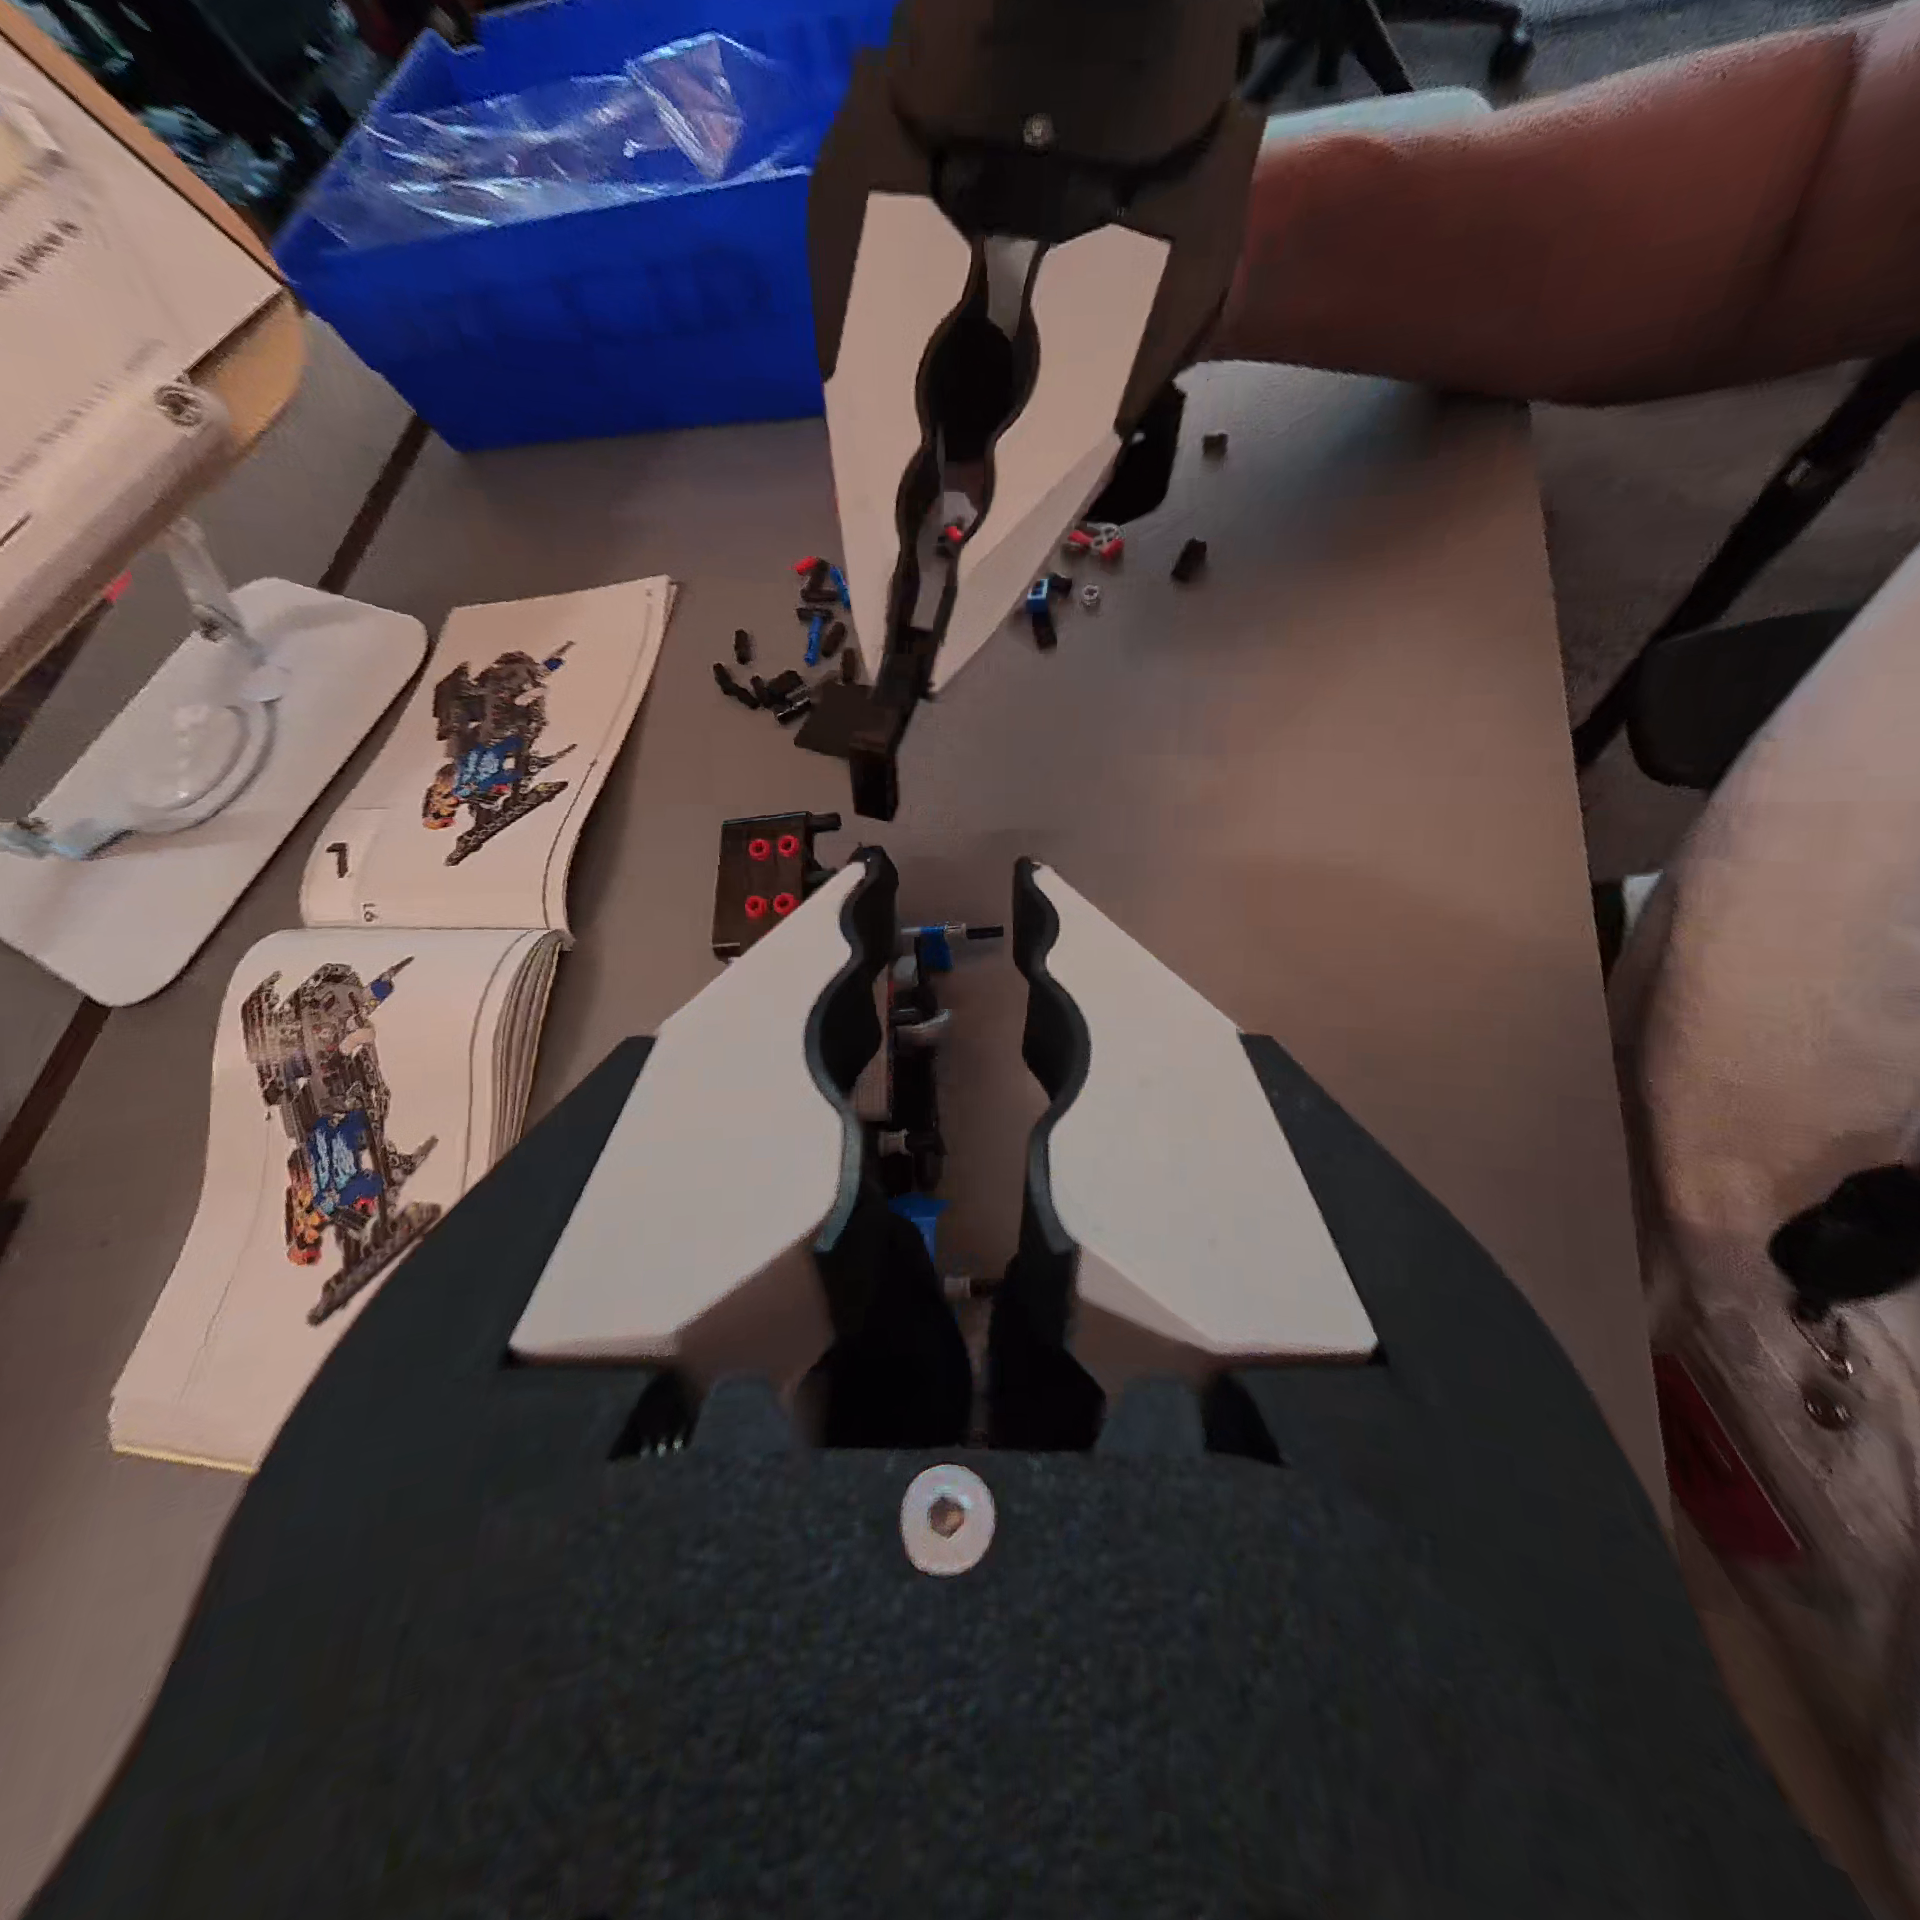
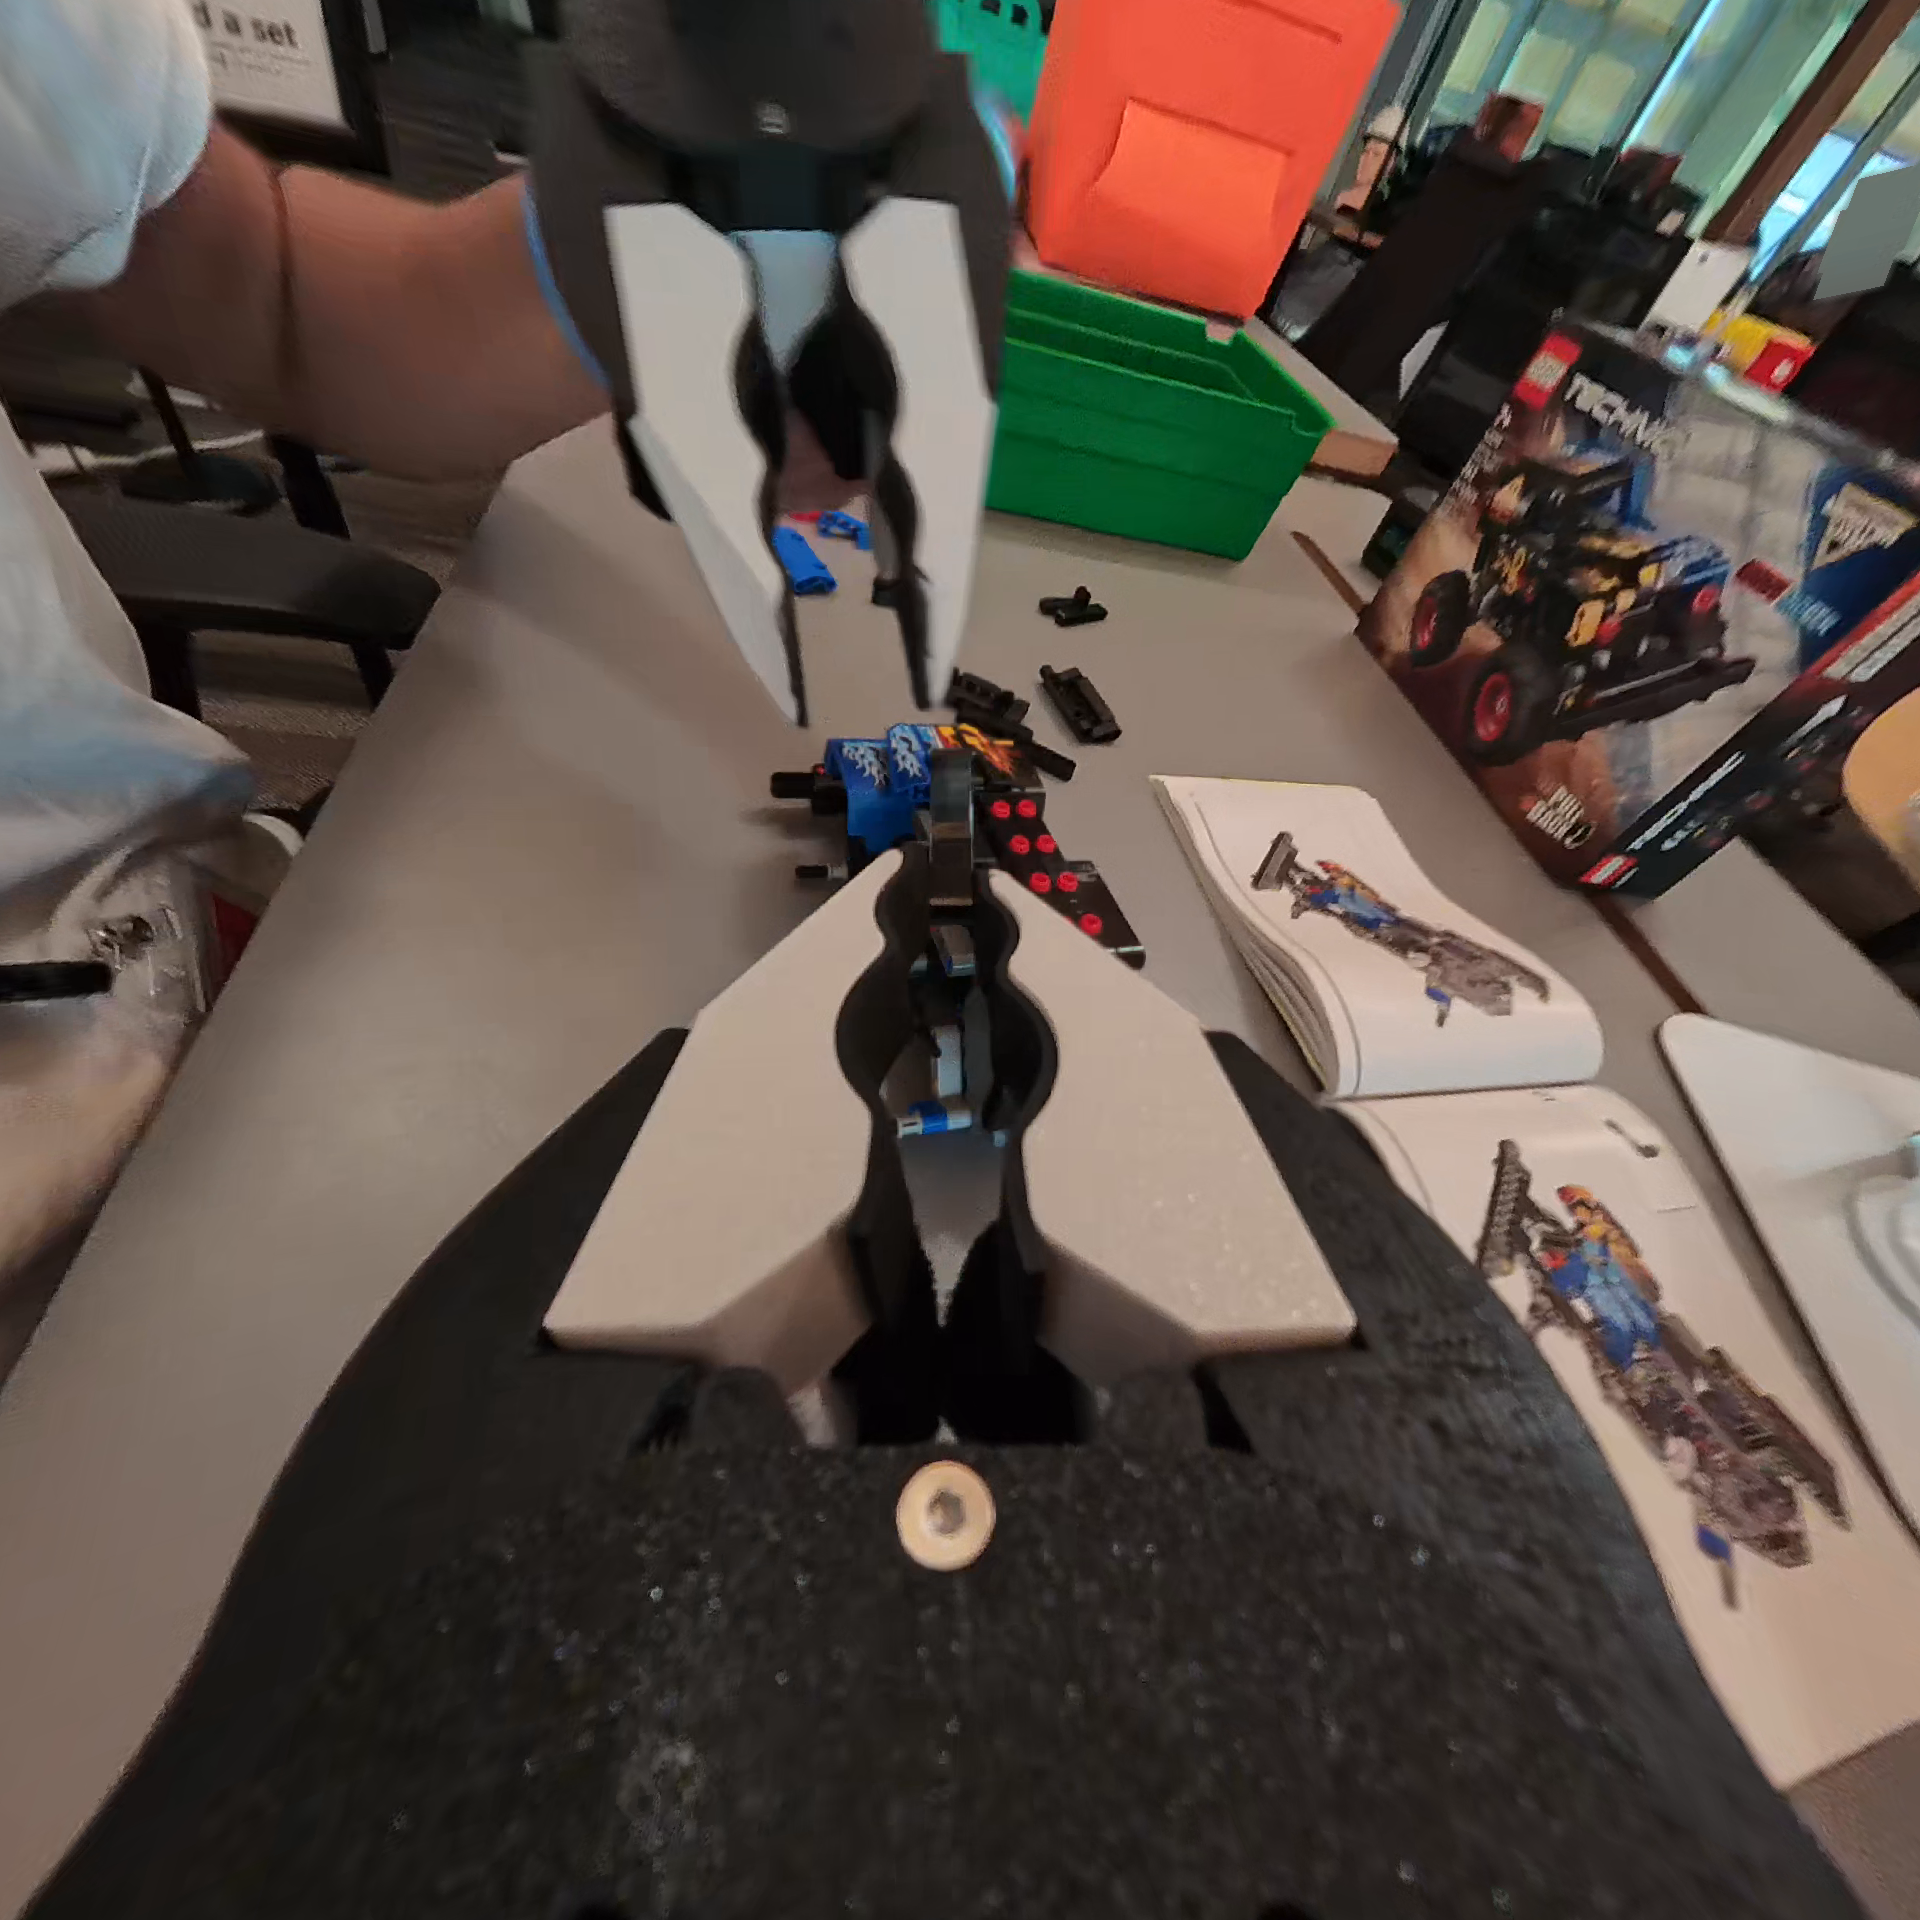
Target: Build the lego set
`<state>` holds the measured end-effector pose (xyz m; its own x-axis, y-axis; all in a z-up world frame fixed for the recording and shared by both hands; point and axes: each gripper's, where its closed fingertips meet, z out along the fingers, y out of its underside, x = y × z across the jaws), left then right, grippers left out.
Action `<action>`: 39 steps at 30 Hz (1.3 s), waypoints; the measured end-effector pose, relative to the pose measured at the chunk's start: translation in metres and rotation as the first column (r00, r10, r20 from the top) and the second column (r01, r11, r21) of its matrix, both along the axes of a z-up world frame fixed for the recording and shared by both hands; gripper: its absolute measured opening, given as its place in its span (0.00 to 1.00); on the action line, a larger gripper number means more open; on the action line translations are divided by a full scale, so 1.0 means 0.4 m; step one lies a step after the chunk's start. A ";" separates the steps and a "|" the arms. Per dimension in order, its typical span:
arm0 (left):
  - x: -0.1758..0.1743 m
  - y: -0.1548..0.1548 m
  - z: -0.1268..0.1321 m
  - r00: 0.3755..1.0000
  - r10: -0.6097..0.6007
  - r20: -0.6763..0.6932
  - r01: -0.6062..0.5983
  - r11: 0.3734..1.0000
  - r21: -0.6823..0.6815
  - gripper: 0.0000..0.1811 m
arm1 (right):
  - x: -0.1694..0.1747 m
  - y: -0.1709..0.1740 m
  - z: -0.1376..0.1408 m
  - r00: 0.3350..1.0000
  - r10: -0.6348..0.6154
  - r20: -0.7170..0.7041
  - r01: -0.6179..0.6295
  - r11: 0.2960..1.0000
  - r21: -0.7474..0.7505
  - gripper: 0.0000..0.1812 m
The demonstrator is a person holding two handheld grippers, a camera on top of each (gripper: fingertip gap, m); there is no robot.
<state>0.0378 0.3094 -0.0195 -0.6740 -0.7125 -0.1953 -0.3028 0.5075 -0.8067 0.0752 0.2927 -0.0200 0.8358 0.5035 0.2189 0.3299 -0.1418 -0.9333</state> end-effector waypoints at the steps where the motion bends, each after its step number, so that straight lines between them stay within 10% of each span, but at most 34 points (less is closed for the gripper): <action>1: -0.010 0.002 -0.003 0.999 0.035 0.029 -0.034 0.999 -0.015 0.10 | 0.005 0.004 -0.007 1.000 -0.006 -0.026 0.005 1.000 -0.021 0.04; 13: -0.030 0.006 -0.093 0.957 0.289 -0.007 -0.280 0.921 -0.271 0.11 | -0.007 0.024 -0.054 0.969 -0.001 -0.248 -0.044 0.983 -0.179 0.04; 24: 0.026 0.043 -0.083 0.802 0.564 0.195 -0.529 0.823 -0.206 0.11 | -0.007 0.030 -0.034 0.872 -0.059 -0.486 -0.078 0.963 -0.256 0.04; 32: -0.019 0.058 -0.135 0.692 0.718 0.081 -0.670 0.680 -0.297 0.12 | 0.033 0.027 -0.057 0.940 -0.046 -0.338 -0.045 0.965 -0.258 0.04; 39: 0.015 0.004 -0.127 0.724 0.676 0.138 -0.628 0.728 -0.275 0.11 | -0.049 0.009 -0.087 0.941 0.057 -0.335 -0.166 0.937 -0.308 0.04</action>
<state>0.0439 0.3110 -0.0703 0.0155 -0.9965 -0.0827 -0.3069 0.0739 -0.9489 0.0554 0.2962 -0.0549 0.7672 0.5949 -0.2397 0.0575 -0.4360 -0.8981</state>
